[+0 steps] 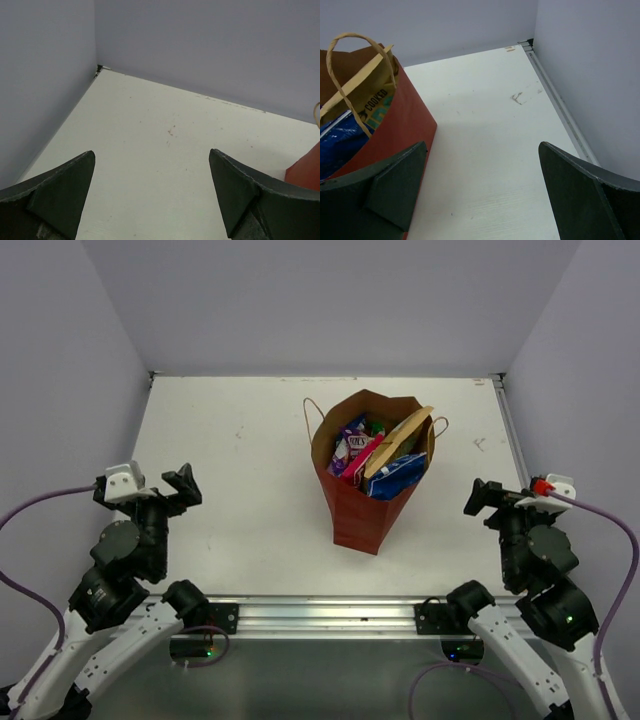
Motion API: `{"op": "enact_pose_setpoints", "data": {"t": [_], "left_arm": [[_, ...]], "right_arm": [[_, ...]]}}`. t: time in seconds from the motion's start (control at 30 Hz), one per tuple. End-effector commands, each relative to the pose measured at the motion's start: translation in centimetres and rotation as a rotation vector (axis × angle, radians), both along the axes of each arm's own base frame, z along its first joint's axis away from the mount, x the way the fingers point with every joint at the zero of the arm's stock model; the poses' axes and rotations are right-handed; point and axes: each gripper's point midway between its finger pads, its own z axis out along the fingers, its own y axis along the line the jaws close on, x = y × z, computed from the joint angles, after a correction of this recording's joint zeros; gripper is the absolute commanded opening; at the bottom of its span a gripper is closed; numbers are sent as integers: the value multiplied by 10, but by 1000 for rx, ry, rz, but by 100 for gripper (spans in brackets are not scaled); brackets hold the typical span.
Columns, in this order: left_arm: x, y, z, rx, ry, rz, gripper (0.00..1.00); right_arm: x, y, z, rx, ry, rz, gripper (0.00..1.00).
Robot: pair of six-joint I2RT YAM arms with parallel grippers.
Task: Place the snacks into the paper bag
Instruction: Reset both arms
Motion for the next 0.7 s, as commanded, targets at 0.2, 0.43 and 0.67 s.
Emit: {"op": "enact_pose_setpoints", "data": {"t": [0.2,0.43,0.67], "left_arm": [[-6,26,-32,-85,-27,153,100],[-4,20,-34,-100,-41,120,100],[-7,29,-32,-106,-64,167,100]], "right_arm": [[-1,8,-8,44,-82,53,98],[-2,3,-8,40,-100,29,99],[-6,-1,-4,54,-130,18,98]]}}
